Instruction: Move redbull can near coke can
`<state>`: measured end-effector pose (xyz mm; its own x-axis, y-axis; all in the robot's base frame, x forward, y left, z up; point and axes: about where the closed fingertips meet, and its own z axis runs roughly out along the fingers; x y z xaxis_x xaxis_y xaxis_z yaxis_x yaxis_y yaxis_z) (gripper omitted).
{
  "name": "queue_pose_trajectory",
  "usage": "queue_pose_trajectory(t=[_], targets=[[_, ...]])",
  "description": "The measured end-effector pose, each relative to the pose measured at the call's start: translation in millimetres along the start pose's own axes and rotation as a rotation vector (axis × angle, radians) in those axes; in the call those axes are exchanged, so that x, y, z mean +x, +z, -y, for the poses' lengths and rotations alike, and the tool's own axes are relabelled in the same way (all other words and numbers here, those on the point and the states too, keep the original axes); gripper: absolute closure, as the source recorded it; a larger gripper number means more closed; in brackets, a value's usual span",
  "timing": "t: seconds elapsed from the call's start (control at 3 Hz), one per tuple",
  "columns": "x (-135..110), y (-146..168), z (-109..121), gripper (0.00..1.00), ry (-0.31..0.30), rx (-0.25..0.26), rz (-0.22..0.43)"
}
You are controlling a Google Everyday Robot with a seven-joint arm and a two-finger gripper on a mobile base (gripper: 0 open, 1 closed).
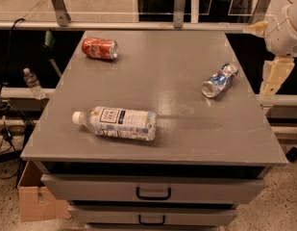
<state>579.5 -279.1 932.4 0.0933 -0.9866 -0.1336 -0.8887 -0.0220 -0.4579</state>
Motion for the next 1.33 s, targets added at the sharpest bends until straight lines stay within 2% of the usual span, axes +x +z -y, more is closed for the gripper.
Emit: queue_pose_trajectory(t=[0.33,1.0,1.33], targets=[[-2,31,12,0.0,-0.108,-0.051,-0.029],[-21,81,14,0.0,-0.267,-0.164,-0.093],[-27,97,7,0.18,-0.317,-0.221,-0.11]])
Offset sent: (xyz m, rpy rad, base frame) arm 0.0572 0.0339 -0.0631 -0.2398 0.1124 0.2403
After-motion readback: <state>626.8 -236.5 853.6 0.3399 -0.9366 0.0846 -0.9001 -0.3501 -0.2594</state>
